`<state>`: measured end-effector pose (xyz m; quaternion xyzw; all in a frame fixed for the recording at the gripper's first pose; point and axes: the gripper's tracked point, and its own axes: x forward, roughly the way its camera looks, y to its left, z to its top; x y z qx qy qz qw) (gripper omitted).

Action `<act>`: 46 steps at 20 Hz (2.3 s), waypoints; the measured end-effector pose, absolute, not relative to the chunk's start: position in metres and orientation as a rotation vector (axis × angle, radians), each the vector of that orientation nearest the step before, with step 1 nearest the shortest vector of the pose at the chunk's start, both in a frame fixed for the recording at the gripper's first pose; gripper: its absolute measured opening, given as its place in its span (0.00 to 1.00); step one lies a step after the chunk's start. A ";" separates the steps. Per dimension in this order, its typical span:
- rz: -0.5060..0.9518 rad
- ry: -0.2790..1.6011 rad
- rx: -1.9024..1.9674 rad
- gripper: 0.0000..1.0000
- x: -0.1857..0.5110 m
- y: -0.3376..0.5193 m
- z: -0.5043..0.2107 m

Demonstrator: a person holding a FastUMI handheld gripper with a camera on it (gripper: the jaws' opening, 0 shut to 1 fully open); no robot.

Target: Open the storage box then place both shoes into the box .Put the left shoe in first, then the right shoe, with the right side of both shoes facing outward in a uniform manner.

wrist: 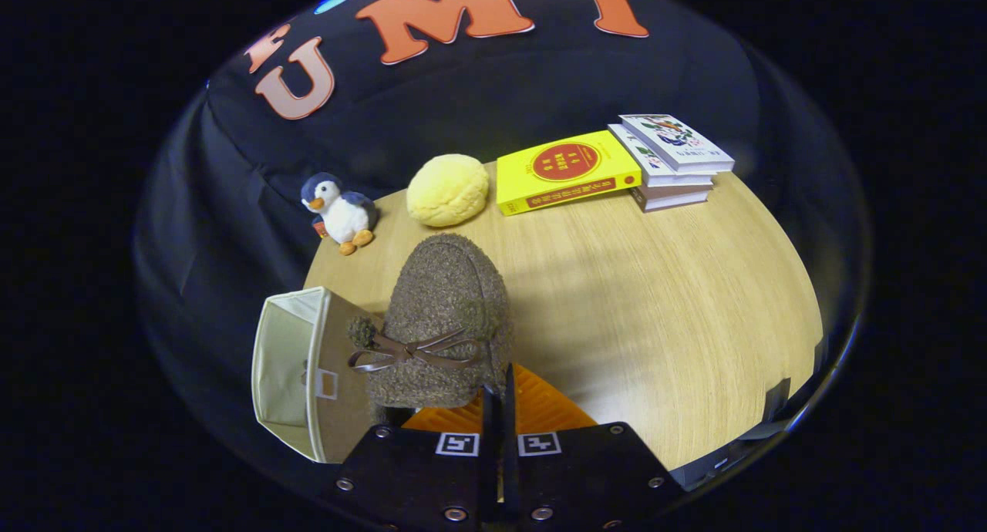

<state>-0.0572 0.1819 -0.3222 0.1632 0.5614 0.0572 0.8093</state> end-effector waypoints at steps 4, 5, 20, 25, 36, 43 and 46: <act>0.194 1.188 0.353 0.04 -0.053 0.241 -0.291; 0.212 1.182 0.354 0.04 -0.051 0.256 -0.284; 0.260 1.255 0.261 0.04 -0.058 0.387 -0.305; 0.249 1.320 0.247 0.08 -0.074 0.405 -0.322; 0.394 1.069 0.330 0.49 -0.035 0.372 -0.237; 0.401 0.778 0.314 0.76 -0.004 0.280 -0.170; 0.369 0.618 0.306 0.82 0.014 0.228 -0.136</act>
